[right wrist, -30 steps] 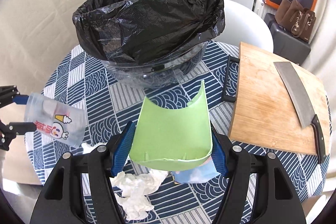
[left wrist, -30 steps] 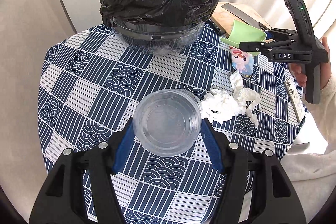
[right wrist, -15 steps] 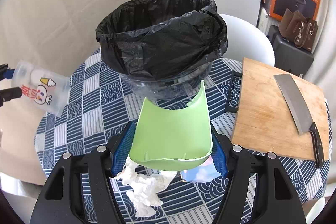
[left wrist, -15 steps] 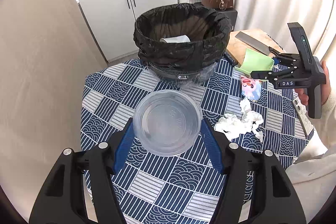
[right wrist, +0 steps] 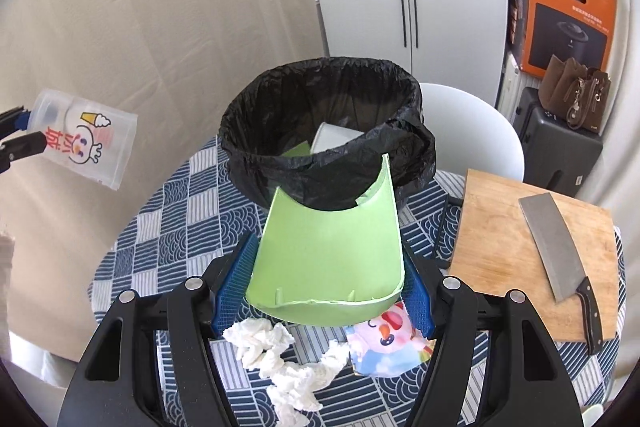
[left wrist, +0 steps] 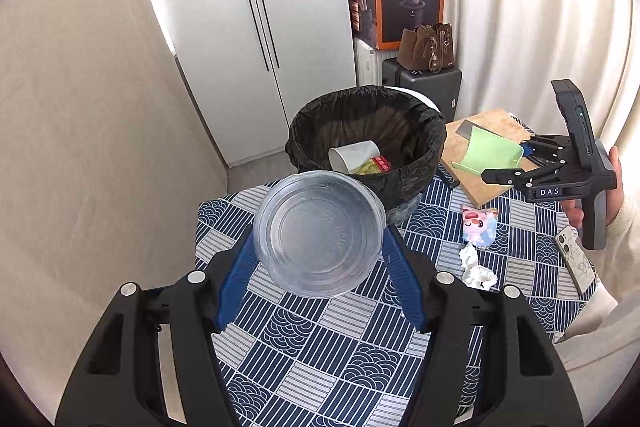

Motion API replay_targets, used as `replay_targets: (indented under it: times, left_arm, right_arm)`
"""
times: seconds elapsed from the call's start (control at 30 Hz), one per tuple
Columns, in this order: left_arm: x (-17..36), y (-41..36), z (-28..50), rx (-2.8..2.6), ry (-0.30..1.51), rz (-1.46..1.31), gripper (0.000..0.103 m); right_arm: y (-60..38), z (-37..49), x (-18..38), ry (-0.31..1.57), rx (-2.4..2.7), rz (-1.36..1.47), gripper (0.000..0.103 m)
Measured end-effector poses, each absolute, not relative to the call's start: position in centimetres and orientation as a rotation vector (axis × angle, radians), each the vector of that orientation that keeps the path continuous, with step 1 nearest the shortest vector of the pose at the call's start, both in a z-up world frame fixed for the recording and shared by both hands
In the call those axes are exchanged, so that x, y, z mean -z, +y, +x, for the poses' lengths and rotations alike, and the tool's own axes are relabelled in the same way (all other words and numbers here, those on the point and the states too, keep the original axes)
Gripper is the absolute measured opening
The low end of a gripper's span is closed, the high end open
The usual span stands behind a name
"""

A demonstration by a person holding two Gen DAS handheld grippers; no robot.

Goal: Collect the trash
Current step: 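Carry the green piece and clear cup over the bin and open both tools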

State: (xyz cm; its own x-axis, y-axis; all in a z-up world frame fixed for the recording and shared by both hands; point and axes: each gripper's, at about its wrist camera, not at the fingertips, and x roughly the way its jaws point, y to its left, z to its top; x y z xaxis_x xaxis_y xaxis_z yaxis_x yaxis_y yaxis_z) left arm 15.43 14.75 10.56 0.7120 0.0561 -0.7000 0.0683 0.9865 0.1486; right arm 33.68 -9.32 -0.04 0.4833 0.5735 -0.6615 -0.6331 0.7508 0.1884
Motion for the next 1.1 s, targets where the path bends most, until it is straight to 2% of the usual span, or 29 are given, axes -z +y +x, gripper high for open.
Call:
replay_targets:
  times: [0.63, 0.93, 1.0, 1.1]
  left_arm:
    - [-18.5, 14.5, 18.3, 0.091, 0.589, 0.139, 0.063]
    - [-19.2, 14.7, 23.1, 0.215, 0.532, 0.151, 0.063]
    - [-19.0, 14.9, 24.9, 0.247, 0.524, 0.146, 0.063]
    - [-17.9, 15.0, 27.7, 0.288, 0.532, 0.150, 0.065]
  right_arm:
    - [-9.4, 34.3, -8.9, 0.540, -0.780, -0.023, 0.062]
    - [-8.6, 36.4, -11.6, 0.481, -0.750, -0.007, 0.062]
    - [-8.0, 37.5, -11.9, 0.476, -0.737, -0.007, 0.058]
    - [-6.4, 39.4, -11.8, 0.489, -0.739, 0.009, 0.058]
